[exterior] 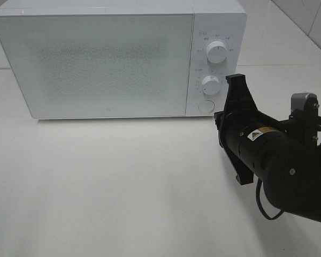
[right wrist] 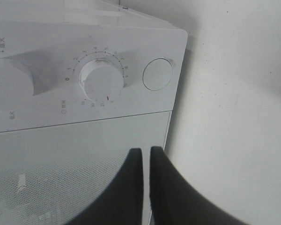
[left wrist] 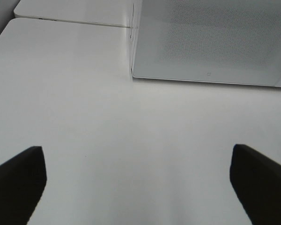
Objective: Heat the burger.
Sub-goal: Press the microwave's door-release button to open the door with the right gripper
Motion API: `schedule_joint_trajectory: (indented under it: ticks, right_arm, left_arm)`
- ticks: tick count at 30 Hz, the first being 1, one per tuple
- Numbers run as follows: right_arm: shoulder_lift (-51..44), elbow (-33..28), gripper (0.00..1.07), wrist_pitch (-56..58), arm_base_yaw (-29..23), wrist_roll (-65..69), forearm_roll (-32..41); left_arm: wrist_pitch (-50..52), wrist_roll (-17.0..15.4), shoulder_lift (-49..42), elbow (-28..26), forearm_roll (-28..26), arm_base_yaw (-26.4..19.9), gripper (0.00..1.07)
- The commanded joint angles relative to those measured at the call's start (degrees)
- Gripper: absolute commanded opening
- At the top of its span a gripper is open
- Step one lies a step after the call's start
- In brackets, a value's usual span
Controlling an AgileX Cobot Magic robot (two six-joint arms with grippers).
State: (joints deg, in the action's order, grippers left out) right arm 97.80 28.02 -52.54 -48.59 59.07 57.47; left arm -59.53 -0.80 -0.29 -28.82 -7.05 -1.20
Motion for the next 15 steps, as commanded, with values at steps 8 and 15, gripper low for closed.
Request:
schedule_joint_trajectory:
  ticks: [8,15]
  right_arm:
    - [1.7,0.6,0.00,0.2,0.1,3.2,-0.6]
    - [5.7,2.6,0.00,1.4,1.7,5.4,-2.5]
  left_arm:
    - [0.6,0.2,-1.0,0.2,-0.2,-0.1,1.00]
    - [0.6,0.2,-1.0,0.2,-0.2,-0.1,1.00]
